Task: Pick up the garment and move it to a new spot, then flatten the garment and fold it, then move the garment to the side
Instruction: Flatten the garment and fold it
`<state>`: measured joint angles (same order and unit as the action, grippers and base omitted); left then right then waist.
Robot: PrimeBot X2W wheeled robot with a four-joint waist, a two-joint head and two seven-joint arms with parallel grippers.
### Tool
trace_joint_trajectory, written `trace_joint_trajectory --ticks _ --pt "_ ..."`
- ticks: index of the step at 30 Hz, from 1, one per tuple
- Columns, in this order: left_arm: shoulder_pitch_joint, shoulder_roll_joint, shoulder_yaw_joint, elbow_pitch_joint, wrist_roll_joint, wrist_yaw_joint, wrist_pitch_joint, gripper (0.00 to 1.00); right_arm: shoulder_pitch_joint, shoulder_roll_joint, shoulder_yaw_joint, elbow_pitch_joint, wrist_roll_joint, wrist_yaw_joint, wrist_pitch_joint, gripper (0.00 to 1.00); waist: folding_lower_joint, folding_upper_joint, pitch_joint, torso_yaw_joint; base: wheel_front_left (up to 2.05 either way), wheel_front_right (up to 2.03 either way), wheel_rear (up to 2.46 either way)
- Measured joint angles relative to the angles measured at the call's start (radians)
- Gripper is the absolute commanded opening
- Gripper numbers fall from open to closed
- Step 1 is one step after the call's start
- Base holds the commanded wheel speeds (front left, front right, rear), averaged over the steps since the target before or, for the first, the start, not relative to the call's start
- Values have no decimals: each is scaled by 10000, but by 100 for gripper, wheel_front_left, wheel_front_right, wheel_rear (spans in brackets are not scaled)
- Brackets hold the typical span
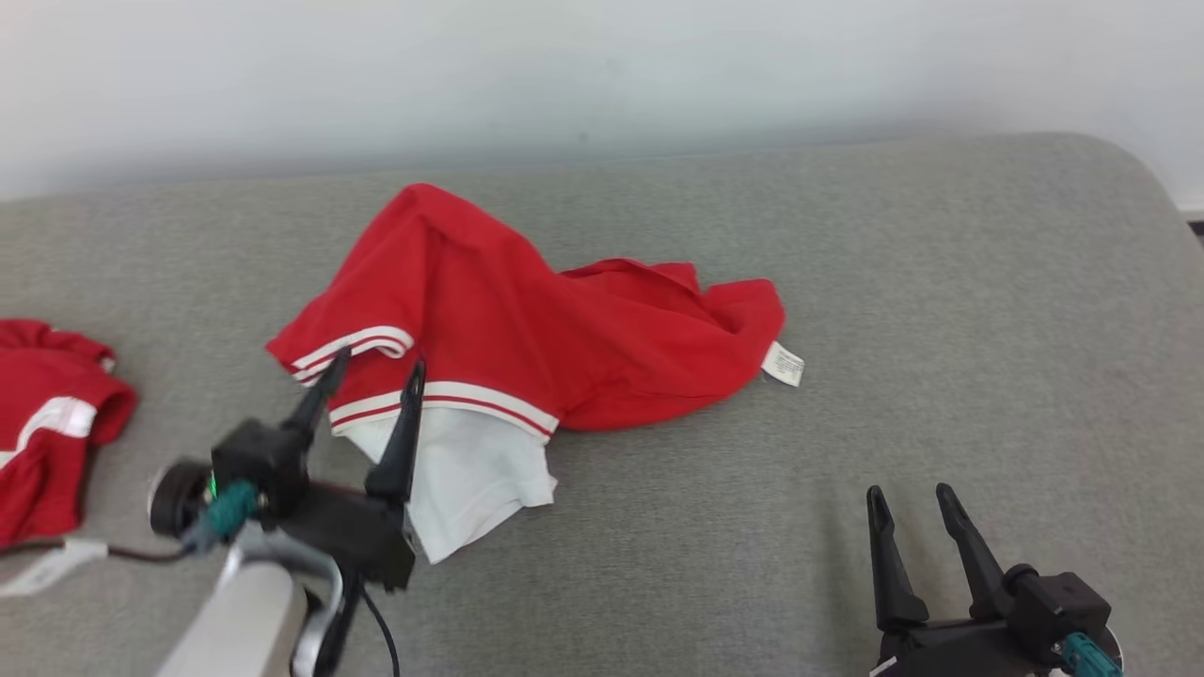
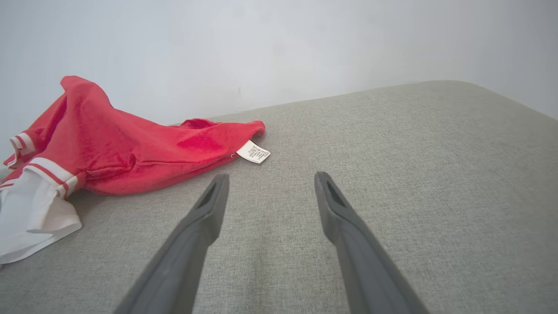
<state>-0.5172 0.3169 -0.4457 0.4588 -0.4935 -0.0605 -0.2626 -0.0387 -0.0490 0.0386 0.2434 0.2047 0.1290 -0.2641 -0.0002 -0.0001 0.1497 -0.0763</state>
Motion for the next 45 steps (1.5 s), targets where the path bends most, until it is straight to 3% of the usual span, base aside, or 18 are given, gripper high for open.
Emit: trace_joint_trajectory --ticks 6,21,29,30,32,45 --pt "1059 -165 282 -303 268 136 0 100 -58 -6 -10 -8 -48 0 0 100 0 0 18 302 0 0 0" --pt "1081 -512 1726 1396 688 84 0 100 -489 -10 -123 -50 -125 0 0 100 3 0 763 -324 0 0 0" --pt "781 -966 1914 2575 508 -412 -2 100 -500 -8 -84 -40 -119 0 0 100 3 0 876 -560 0 0 0" --pt "723 -976 1904 2635 508 -456 -2 46 -504 -10 -88 -40 -117 0 0 100 2 1 864 -576 0 0 0" --pt "639 -1039 1916 2619 541 -541 0 0 -507 -8 -113 -33 -117 0 0 100 3 1 815 -583 0 0 0" --pt "2130 -1256 1952 437 1156 -640 0 0 91 -10 -159 117 -21 0 0 100 2 0 -97 -138 0 0 0"
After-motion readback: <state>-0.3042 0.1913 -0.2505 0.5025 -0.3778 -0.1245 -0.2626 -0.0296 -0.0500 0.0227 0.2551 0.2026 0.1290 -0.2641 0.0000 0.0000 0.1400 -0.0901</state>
